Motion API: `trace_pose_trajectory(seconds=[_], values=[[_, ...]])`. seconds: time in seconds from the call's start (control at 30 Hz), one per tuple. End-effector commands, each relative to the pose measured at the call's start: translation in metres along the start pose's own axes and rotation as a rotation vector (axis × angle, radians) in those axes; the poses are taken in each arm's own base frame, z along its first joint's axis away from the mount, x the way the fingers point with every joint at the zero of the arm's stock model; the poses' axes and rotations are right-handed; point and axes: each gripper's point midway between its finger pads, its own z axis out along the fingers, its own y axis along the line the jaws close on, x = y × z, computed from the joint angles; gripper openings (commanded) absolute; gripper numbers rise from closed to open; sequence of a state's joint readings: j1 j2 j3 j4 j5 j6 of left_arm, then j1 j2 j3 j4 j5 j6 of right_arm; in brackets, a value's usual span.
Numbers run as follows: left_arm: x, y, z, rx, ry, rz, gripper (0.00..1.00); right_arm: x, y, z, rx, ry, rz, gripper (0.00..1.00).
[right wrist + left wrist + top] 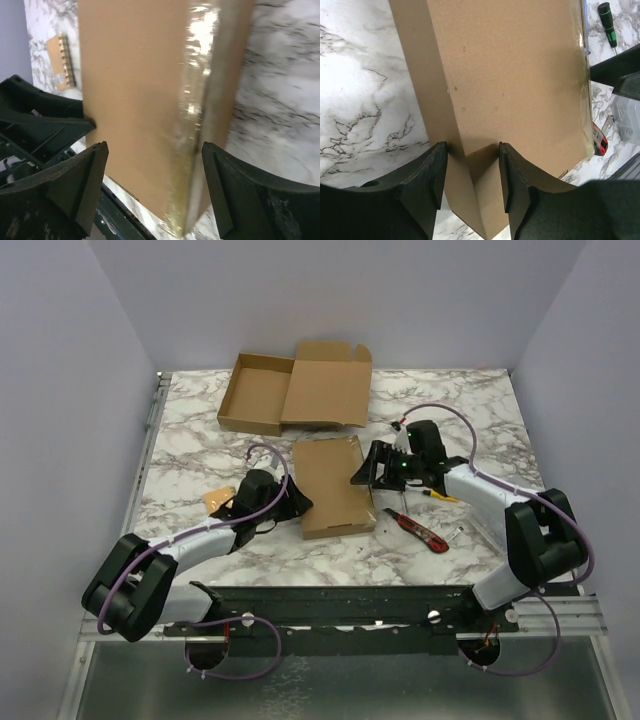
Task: Unpack the express box
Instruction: Place the knife at the center of the board, then adjust the express box at the center of the board.
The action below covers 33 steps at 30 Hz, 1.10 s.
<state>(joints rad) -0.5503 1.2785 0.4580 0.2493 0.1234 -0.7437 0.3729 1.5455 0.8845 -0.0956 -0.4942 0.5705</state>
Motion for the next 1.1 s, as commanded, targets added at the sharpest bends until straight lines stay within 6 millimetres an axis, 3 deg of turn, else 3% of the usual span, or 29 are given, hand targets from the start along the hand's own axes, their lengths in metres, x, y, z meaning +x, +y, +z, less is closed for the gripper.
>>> trace_pose_trajectory(seconds=[0.0, 0.13, 0.27, 0.5, 0.63, 0.8, 0.93, 1.07], values=[[0.013, 0.012, 0.003, -0.013, 0.017, -0.010, 0.49, -0.005, 0.029, 0.013, -0.075, 0.005, -0.085, 0.84], [0.019, 0.017, 0.004, -0.018, 0.032, -0.011, 0.49, -0.004, 0.029, 0.014, -0.037, 0.006, -0.112, 0.83], [0.020, 0.020, 0.002, -0.024, 0.024, -0.007, 0.49, -0.008, 0.038, 0.004, -0.037, -0.018, -0.131, 0.83], [0.030, 0.027, 0.006, -0.029, 0.033, -0.047, 0.47, 0.000, 0.096, -0.009, -0.206, -0.005, -0.150, 0.83], [0.037, 0.027, 0.010, -0.026, 0.041, -0.062, 0.46, 0.008, 0.135, -0.013, -0.251, -0.009, -0.186, 0.83], [0.038, 0.024, 0.012, -0.024, 0.038, -0.041, 0.47, 0.010, 0.168, -0.025, -0.258, -0.043, -0.217, 0.83], [0.035, 0.024, 0.011, -0.024, 0.026, -0.025, 0.50, 0.015, 0.183, -0.031, -0.263, -0.053, -0.226, 0.83], [0.033, 0.028, 0.008, -0.045, 0.013, -0.009, 0.54, 0.021, 0.179, -0.023, -0.235, -0.040, -0.218, 0.83]])
